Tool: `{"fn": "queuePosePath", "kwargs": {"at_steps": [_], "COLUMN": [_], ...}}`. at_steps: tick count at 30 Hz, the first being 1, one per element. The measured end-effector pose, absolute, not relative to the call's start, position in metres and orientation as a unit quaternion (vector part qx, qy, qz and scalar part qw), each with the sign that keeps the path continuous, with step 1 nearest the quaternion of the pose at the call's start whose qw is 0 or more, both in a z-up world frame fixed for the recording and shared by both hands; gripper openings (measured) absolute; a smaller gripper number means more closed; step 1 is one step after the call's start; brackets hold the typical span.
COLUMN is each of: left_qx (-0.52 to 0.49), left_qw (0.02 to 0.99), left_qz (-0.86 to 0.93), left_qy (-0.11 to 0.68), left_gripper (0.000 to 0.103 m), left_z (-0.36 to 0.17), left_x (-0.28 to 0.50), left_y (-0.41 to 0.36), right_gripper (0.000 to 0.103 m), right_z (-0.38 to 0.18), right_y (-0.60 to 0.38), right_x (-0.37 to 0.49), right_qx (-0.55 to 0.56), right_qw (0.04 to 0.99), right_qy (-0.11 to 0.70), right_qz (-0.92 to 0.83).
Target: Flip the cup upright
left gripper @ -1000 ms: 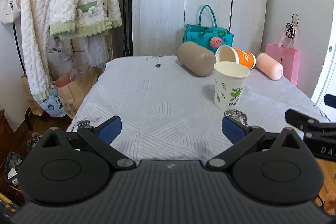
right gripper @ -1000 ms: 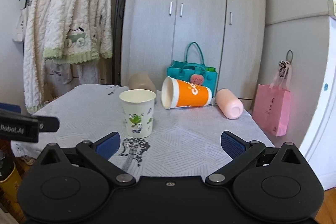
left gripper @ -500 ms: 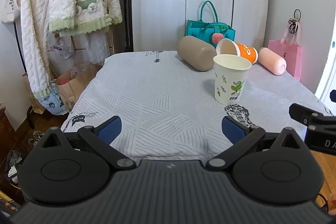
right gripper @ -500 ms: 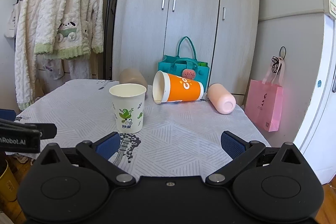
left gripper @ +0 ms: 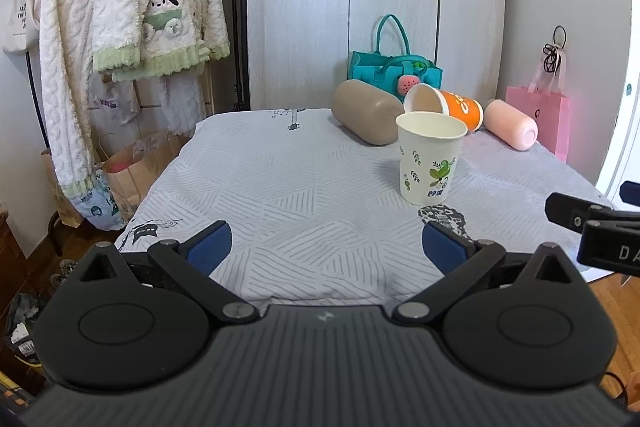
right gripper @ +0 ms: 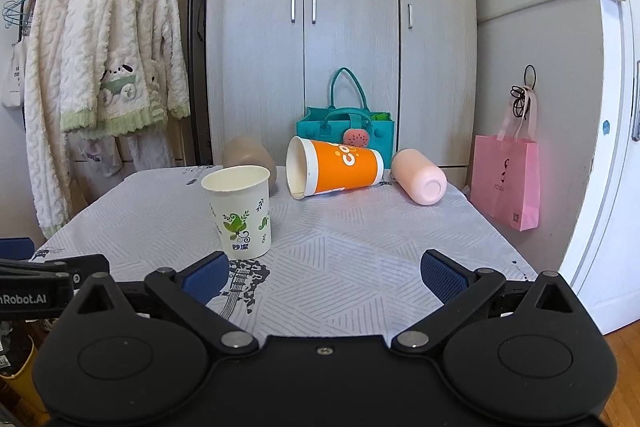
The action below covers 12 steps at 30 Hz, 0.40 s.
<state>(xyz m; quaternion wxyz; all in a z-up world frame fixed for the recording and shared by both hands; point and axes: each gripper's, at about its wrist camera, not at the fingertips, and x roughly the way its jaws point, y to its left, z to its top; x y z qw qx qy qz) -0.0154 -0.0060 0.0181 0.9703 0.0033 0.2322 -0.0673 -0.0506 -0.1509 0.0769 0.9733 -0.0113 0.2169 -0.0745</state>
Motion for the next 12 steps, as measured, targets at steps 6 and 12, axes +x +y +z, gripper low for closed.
{"fn": "queuePosePath", "kwargs": {"at_steps": [6,12], "left_qx": [0.010,0.004], "left_qw": [0.970,0.968], "left_qz": [-0.071,-0.070], "left_qy": [0.232,0.242], "left_gripper": [0.103,0.103], "left_z": [0.0172,0.0163], "left_x": [-0.0135,-0.0103], "left_y": [-0.0104,-0.0085], "right_gripper": [0.103,0.103], "right_z": [0.0764,0.0759], "right_y": [-0.1514,-0.1519], "right_x": [-0.0507,-0.0487], "right_qx": [-0.010,-0.011], "right_qw": [0.973,0.972], "right_qy": [0.219,0.223], "right_qz": [-0.077,-0.077]}}
